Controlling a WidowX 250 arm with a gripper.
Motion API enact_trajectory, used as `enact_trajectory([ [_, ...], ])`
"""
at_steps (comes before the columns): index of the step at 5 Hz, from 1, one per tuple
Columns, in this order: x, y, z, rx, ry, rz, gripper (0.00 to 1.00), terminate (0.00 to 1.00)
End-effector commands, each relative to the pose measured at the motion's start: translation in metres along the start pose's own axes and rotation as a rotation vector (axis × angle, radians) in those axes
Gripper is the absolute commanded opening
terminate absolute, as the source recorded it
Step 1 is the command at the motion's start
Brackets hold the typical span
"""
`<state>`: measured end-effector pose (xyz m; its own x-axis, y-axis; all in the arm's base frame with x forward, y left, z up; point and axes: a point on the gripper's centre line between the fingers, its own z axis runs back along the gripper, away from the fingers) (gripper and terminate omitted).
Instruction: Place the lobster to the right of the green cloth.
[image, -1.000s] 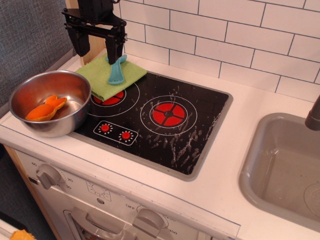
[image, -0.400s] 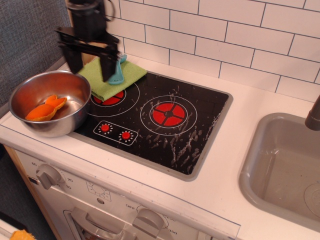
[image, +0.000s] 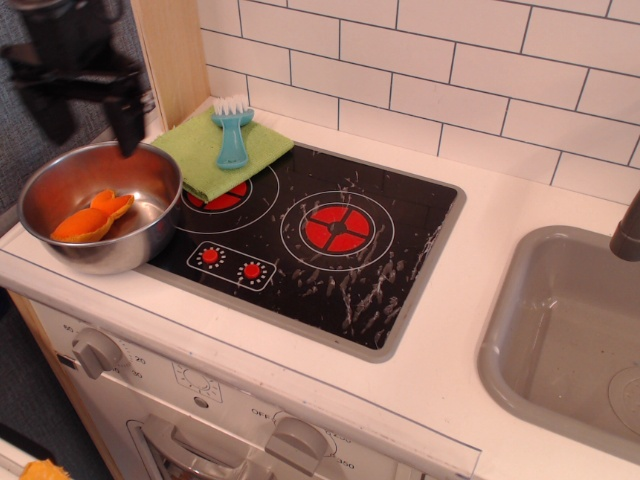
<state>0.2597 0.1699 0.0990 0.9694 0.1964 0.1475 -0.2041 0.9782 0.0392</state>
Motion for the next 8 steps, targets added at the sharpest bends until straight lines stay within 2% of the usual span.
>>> enact_trajectory([
  [1,-0.004,0.015,-0.029,0.067,0.062,0.0,1.0,0.0],
  [3,-0.023,0.003,-0.072,0.094,0.153,-0.029,1.0,0.0],
  [5,-0.041,0.008,-0.1,0.097,0.244,0.027,1.0,0.0],
  [6,-0.039,0.008,-0.1,0.098,0.237,0.027,0.0,0.0],
  [8,-0.028,-0.001,-0.06,0.094,0.138,0.015,0.0,0.0],
])
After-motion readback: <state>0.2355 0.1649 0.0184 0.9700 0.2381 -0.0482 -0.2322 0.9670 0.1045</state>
